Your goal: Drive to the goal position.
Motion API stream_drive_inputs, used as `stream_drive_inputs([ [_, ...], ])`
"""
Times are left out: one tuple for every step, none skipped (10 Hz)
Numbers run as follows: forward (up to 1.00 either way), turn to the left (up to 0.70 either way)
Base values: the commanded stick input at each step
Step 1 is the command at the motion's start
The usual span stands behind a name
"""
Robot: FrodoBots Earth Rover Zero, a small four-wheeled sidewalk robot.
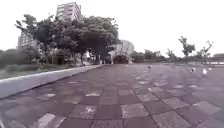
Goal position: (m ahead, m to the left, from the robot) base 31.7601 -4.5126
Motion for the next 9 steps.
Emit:
stream_drive_inputs([
  [1.0, 0.0],
  [1.0, 0.0],
  [1.0, 0.0],
  [1.0, 0.0],
  [1.0, 0.0],
  [1.0, 0.0],
  [1.0, 0.0],
  [1.0, 0.0],
  [1.0, 0.0],
])
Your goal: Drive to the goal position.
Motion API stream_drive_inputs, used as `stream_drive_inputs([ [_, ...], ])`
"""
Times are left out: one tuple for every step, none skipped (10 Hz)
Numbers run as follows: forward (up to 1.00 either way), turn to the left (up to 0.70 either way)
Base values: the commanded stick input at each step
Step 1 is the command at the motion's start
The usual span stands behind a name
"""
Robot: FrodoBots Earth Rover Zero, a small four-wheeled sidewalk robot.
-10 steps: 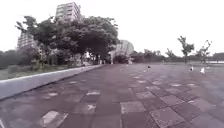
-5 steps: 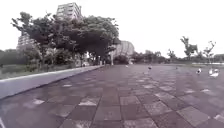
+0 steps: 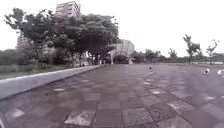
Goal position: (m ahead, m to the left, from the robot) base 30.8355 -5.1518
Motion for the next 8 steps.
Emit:
stream_drive_inputs([
  [1.0, 0.0],
  [1.0, 0.0],
  [1.0, 0.0],
  [1.0, -0.11],
  [1.0, -0.36],
  [1.0, -0.2],
  [1.0, -0.01],
  [1.0, 0.0],
])
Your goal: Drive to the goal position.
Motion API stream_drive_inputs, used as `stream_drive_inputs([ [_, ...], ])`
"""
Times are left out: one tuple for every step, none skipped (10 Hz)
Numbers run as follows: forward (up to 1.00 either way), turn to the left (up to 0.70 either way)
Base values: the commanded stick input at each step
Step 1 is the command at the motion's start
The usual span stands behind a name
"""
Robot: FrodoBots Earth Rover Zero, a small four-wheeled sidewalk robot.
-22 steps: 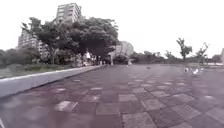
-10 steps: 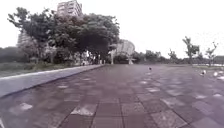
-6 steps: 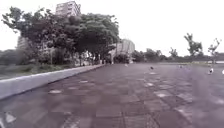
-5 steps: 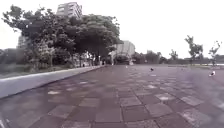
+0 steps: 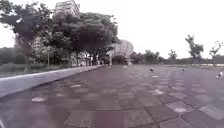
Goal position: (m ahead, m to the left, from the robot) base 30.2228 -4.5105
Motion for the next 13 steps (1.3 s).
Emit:
stream_drive_inputs([
  [1.0, 0.0],
  [1.0, 0.0],
  [1.0, 0.0],
  [1.0, 0.0],
  [1.0, 0.0],
  [1.0, 0.0],
  [1.0, 0.0],
  [1.0, 0.0],
  [1.0, 0.0],
  [1.0, 0.0],
  [1.0, 0.0],
  [1.0, 0.0],
  [1.0, 0.0],
])
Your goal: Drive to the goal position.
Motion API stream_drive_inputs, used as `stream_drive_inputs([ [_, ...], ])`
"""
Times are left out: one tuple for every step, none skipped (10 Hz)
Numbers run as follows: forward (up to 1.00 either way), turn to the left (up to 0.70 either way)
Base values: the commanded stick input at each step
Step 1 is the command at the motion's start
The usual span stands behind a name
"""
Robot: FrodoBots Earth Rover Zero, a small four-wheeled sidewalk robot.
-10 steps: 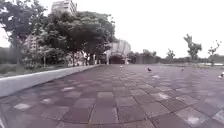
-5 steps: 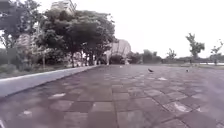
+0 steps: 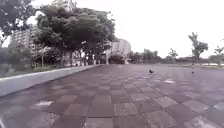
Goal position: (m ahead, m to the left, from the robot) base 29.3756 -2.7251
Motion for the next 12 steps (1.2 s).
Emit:
stream_drive_inputs([
  [1.0, 0.0],
  [1.0, 0.0],
  [1.0, 0.0],
  [1.0, 0.0],
  [1.0, 0.0],
  [1.0, 0.0],
  [1.0, 0.0],
  [1.0, 0.0],
  [1.0, 0.0],
  [1.0, 0.0],
  [1.0, 0.0],
  [1.0, 0.0],
])
